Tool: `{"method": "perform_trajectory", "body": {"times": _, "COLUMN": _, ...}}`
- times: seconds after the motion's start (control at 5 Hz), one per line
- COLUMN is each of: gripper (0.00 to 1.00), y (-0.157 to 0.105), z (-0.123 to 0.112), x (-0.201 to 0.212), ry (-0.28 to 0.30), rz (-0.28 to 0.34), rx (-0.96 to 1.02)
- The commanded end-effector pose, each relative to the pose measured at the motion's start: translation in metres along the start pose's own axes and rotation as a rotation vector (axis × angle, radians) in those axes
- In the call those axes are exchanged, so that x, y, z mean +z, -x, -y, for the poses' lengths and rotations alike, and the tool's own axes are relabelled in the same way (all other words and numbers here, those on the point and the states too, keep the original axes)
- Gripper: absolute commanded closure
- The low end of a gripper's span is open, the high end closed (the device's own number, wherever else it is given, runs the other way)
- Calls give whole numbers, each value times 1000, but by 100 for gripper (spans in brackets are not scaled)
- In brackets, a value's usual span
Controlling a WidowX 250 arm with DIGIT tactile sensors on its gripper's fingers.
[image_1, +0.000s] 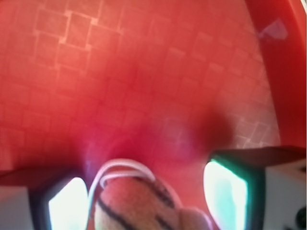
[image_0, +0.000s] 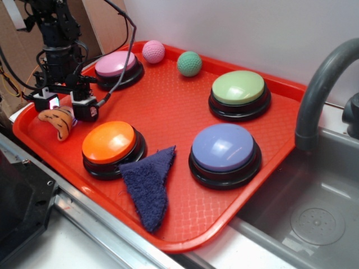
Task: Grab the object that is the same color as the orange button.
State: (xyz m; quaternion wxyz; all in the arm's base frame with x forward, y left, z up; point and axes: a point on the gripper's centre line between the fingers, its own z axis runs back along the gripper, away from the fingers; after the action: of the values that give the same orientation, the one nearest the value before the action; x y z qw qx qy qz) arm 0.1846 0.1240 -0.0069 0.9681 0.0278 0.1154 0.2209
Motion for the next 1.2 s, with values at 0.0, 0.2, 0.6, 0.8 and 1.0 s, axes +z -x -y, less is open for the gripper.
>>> {"method": "perform_trajectory", "body": {"times": 0.0, "gripper": 100, "y": 0, "z": 0, "x": 0, "ry": 0, "rz": 0, "rx": 0}}
{"method": "perform_trajectory", "body": {"times": 0.2, "gripper": 100, "y": 5, "z": 1, "x": 11, "ry": 25, "rz": 7, "rx": -4}}
{"method": "perform_trajectory", "body": {"times": 0.6, "gripper": 100, "y": 9, "z": 12, "x": 83, "ry": 145, "rz": 88, "rx": -70}}
{"method": "perform_trajectory", "body": {"times": 0.8, "gripper": 100, "y": 5, "z": 24, "x": 138, "ry": 207, "rz": 115, "rx": -237}}
{"method": "perform_trajectory", "body": {"times": 1.0, "gripper": 100, "y": 7, "z": 31, "x": 184, "ry": 127, "rz": 101, "rx": -355}}
